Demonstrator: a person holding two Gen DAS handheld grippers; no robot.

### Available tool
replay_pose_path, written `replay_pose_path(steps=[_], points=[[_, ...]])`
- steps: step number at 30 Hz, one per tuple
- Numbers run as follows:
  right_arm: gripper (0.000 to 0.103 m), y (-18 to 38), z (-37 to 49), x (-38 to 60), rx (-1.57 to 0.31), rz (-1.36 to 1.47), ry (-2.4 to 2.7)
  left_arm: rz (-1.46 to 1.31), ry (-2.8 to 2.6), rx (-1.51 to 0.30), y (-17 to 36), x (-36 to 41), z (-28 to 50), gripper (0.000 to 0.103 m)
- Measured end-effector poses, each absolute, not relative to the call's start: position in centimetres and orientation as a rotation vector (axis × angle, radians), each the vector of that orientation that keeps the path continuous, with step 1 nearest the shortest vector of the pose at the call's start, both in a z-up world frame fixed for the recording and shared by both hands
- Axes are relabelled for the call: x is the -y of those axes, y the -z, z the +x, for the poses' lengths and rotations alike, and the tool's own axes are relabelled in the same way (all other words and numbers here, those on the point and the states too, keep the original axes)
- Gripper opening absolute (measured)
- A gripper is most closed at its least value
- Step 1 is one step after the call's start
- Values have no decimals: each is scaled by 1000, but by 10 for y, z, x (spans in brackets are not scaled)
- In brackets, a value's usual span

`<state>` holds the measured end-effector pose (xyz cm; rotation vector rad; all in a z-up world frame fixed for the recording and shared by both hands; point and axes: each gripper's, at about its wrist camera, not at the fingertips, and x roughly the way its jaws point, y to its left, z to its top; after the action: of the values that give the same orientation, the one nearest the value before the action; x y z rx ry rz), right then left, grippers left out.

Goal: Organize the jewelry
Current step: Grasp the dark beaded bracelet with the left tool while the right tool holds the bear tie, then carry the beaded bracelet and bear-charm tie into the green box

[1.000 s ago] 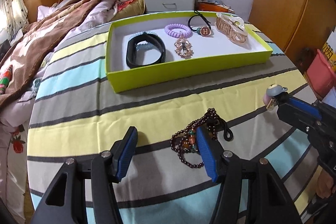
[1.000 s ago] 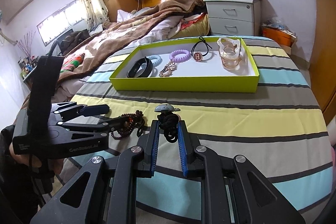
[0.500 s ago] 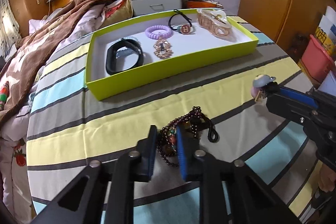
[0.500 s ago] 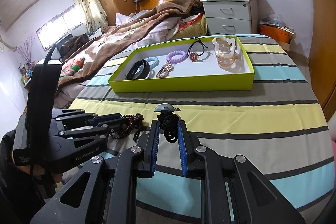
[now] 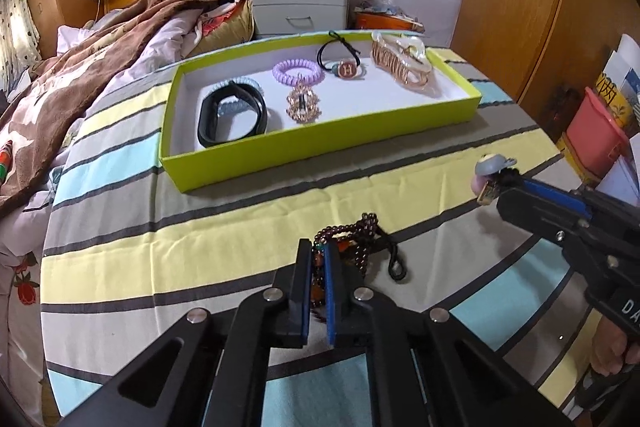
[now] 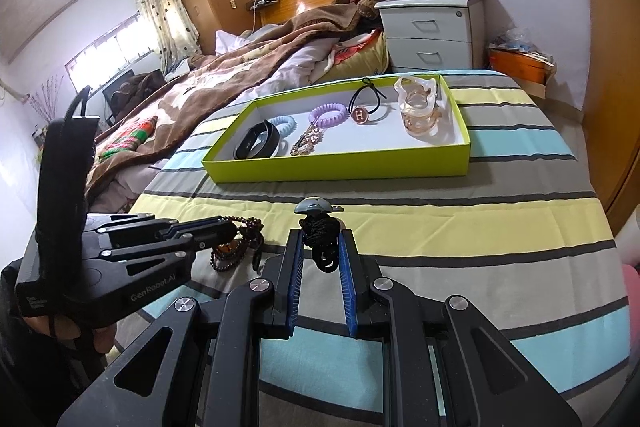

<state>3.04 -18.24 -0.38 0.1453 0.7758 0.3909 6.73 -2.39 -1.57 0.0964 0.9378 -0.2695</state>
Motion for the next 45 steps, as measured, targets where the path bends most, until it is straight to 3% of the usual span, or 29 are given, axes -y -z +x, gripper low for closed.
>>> replay_pose_path(steps=[45], points=[[18,-47,59,206,-676,138,-328,-16,289,-793,-60,20,108,6]])
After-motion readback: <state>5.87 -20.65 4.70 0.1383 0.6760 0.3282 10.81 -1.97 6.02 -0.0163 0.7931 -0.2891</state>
